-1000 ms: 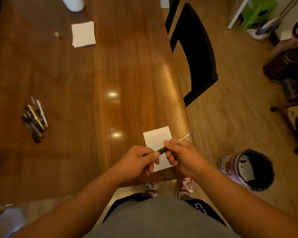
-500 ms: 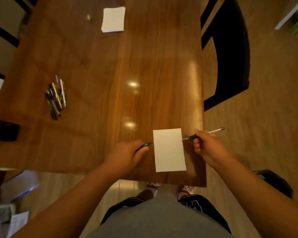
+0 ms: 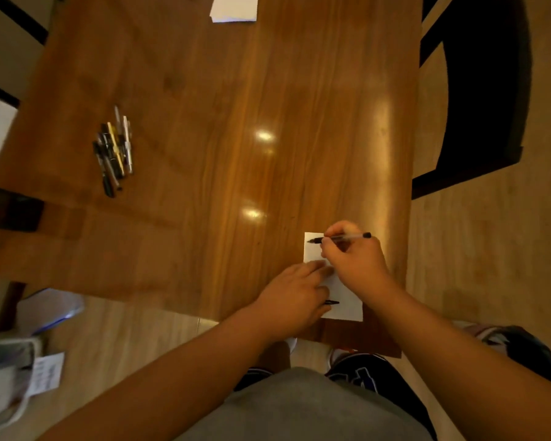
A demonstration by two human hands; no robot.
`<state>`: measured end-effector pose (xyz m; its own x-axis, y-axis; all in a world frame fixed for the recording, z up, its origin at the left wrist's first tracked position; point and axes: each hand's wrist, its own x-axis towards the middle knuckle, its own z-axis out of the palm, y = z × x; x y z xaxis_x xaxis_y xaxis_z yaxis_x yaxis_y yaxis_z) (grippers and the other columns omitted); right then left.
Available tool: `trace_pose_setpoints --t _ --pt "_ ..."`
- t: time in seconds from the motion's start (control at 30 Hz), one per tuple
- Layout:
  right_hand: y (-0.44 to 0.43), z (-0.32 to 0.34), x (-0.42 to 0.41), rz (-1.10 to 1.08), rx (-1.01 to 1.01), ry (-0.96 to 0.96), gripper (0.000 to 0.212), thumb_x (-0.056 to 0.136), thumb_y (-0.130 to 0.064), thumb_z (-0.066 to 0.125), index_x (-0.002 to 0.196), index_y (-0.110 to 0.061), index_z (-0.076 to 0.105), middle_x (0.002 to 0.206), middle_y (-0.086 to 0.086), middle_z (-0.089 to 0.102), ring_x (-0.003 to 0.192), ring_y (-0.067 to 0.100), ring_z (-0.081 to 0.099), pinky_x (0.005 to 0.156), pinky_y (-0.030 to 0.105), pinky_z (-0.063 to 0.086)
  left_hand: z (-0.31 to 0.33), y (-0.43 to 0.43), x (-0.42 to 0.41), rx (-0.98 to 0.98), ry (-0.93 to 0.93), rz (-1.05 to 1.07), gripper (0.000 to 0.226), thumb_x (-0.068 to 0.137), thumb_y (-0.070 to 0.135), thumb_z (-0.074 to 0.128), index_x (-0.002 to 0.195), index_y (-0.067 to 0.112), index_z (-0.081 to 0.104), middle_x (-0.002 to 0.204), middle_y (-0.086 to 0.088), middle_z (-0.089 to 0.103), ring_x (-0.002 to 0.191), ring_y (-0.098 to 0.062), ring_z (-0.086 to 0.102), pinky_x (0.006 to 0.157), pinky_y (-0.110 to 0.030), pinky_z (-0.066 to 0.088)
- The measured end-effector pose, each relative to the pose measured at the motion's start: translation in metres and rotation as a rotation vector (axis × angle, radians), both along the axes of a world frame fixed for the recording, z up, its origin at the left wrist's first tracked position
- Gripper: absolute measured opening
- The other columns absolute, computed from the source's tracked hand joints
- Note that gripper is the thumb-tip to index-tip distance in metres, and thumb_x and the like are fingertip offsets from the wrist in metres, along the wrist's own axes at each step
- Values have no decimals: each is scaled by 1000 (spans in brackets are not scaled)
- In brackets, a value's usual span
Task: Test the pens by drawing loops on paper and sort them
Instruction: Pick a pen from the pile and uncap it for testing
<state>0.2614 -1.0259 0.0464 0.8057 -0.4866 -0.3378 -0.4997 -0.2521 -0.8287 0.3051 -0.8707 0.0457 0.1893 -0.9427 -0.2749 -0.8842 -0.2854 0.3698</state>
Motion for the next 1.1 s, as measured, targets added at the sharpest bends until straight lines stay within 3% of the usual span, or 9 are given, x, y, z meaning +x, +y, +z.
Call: trace_pose_setpoints --t 0.17,0.37,0.73,0.87,0.97,1.1 --pt "2 -3 6 38 -52 -31 20 88 -23 64 80 -40 56 74 -13 66 74 -3 63 54 9 48 -6 1 -1 -38 -5 4 36 97 38 48 114 14 67 148 -11 43 141 -27 29 112 -44 28" --pt "-2 -3 7 40 -97 -45 20 86 -23 64 77 -39 55 72 -17 62 77 -8 60 51 5 45 -8 1 -2 -28 -31 10 37 98 40 45 117 16 65 151 -10 38 142 -26 27 111 -43 26" --pt "-9 -2 11 30 -158 -28 15 88 -23 65 83 -35 56 71 -19 60 77 -17 56 54 2 42 -12 -2 -3 -53 -92 18 31 95 41 50 104 19 70 148 -10 42 135 -26 36 100 -43 38" --pt "-13 -3 8 29 -174 -5 13 89 -25 64 83 -35 56 72 -20 60 77 -12 58 46 8 42 -12 -4 -4 -59 -104 29 30 94 41 53 102 19 71 148 -11 42 132 -27 39 96 -44 41" --pt "-14 -3 3 31 -175 26 14 89 -26 64 84 -36 55 74 -22 59 68 -1 60 50 9 39 -11 -5 -4 -43 -105 30 31 94 41 52 104 18 70 149 -10 40 132 -28 38 96 -44 39" --pt "-13 -3 -4 38 -187 24 15 88 -26 64 85 -37 55 74 -23 58 67 -3 59 50 9 38 -10 -7 -5 -53 -107 31 32 94 41 52 103 17 71 147 -11 43 132 -28 39 100 -45 38"
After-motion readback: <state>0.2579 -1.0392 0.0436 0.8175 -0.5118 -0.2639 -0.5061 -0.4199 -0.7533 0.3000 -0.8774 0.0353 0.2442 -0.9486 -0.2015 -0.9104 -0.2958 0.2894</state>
